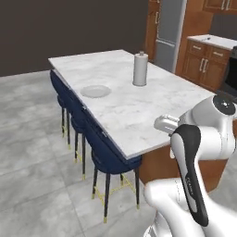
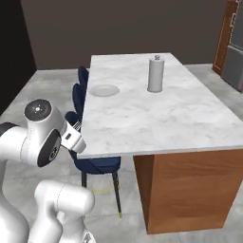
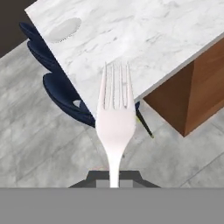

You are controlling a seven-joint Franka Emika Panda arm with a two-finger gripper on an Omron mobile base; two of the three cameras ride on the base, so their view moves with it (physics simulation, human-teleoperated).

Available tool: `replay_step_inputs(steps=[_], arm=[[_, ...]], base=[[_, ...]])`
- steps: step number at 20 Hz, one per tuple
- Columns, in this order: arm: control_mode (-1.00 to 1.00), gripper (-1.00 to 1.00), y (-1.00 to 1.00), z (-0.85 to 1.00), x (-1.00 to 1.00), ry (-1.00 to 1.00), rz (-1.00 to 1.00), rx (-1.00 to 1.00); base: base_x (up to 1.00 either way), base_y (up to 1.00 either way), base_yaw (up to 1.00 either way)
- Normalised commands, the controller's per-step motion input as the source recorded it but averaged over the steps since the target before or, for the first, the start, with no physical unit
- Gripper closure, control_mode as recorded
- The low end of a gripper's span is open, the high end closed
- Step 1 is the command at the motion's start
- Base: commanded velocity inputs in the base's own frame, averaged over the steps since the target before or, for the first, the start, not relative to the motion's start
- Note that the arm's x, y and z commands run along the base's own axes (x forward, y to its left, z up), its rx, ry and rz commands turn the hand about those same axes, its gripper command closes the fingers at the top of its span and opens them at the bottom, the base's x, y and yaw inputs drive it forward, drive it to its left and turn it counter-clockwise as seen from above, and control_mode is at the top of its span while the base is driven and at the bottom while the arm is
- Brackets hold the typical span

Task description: Take the fork and place it on the left side of the plate. Then take the spoon and place it on the right side of the plate. Make sure they're directly next to the plate.

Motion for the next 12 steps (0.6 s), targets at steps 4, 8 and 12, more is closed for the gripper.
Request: replay_step_inputs(steps=[4,8,12], arm=[[1.00,1.00,0.00,0.00,0.00,0.00,0.00,0.00],[1.00,1.00,0.00,0.00,0.00,0.00,0.00,0.00],[1.00,1.00,0.00,0.00,0.00,0.00,0.00,0.00]], base=[[0.09,0.84,-0.36],[0.20,0.82,-0.42],[0.25,0.82,-0.42]])
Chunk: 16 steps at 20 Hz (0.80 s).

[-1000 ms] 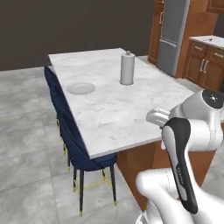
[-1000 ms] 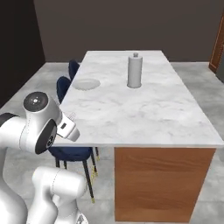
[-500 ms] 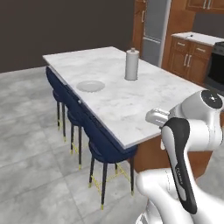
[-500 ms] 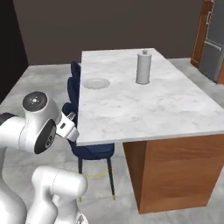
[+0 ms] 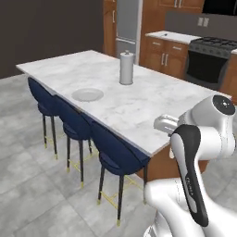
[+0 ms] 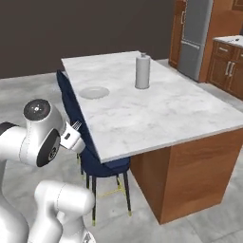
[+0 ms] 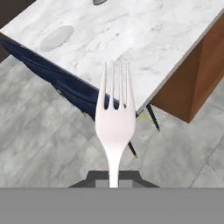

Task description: Take the fork and place it on the left side of the plate. Then take the spoon and place it on the right side of the plate. Make sure they're directly next to the plate.

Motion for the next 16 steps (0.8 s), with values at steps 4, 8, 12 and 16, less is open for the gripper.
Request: replay_step_inputs(steps=[4,8,12,16], arm=[[1.00,1.00,0.00,0.00,0.00,0.00,0.00,0.00],[1.00,1.00,0.00,0.00,0.00,0.00,0.00,0.00],[1.00,1.00,0.00,0.00,0.00,0.00,0.00,0.00],[1.00,1.00,0.00,0.00,0.00,0.00,0.00,0.00]], base=[[0.37,0.78,-0.37],[0.42,0.78,-0.33],[0.36,0.80,-0.30],[0.35,0.75,-0.28]])
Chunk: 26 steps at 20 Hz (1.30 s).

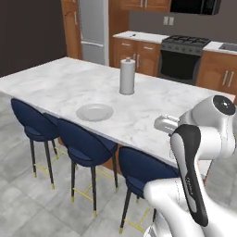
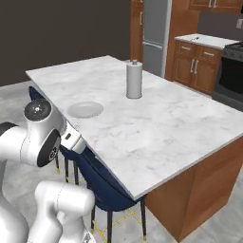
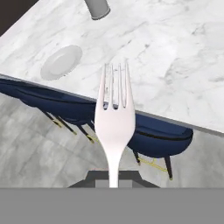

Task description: Take the fork and place it on the left side of the plate. Then take the spoon and place it on the right side of the plate. Make sure they're directly next to the plate.

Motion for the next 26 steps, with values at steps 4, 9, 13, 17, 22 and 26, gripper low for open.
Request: replay_step_inputs(steps=[4,9,13,17,22,26], arm=[[1.00,1.00,0.00,0.00,0.00,0.00,0.00,0.00],[1.00,1.00,0.00,0.00,0.00,0.00,0.00,0.00],[1.00,1.00,0.00,0.00,0.00,0.00,0.00,0.00],[1.00,1.00,0.00,0.00,0.00,0.00,0.00,0.00],[1.00,1.00,0.00,0.00,0.00,0.00,0.00,0.00],[1.00,1.00,0.00,0.00,0.00,0.00,0.00,0.00]], base=[[0.37,0.72,-0.28],[0.36,0.73,-0.28],[0.21,0.71,-0.26],[0.10,0.76,-0.21],[-0.03,0.90,-0.16],[-0.01,0.85,-0.21]])
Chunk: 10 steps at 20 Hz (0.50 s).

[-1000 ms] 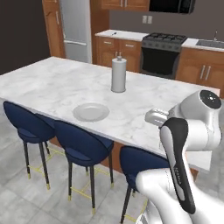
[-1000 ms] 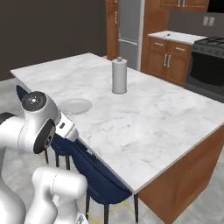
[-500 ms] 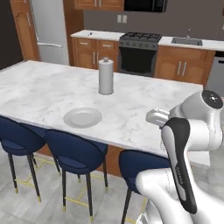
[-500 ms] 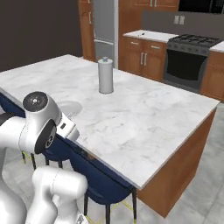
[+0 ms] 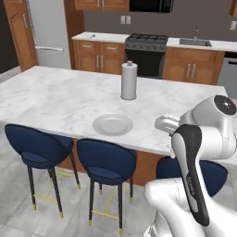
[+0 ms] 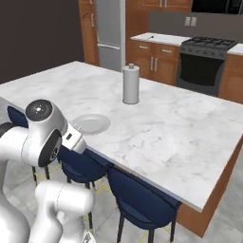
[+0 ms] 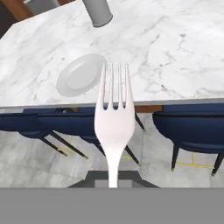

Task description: Take the fork and place it on the left side of the plate. Then take the spoon and place it on the right side of the plate. Make sure they're directly next to the plate.

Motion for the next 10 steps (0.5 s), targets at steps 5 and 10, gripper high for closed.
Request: replay_step_inputs(steps=[5,10], arm=[[1.00,1.00,0.00,0.00,0.00,0.00,0.00,0.00],[1.00,1.00,0.00,0.00,0.00,0.00,0.00,0.00]], base=[[0.00,0.83,-0.22],[0.01,0.80,-0.24]])
